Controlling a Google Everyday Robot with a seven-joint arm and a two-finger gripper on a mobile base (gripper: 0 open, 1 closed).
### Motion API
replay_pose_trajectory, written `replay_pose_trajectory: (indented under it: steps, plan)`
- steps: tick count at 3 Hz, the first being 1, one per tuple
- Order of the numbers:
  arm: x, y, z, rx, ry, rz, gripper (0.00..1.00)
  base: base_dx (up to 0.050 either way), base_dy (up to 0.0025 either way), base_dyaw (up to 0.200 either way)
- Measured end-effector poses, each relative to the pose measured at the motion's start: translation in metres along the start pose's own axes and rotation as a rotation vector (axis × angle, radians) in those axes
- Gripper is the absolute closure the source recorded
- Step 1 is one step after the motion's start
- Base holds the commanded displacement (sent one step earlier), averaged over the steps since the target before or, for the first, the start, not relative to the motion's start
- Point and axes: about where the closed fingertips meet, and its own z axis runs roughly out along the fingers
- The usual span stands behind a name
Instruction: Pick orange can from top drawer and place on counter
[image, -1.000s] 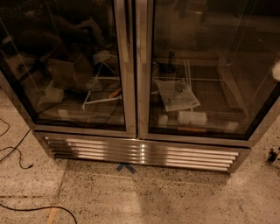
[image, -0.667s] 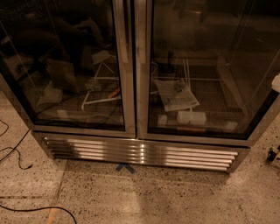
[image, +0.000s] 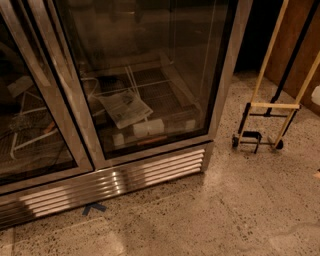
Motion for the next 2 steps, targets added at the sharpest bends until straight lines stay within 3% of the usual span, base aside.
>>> replay_pose_trajectory:
  steps: [2]
  plan:
    - [0.0000,0.0000,0.0000,0.000,0.000,0.000,0.00,0.050,0.00000,0.000]
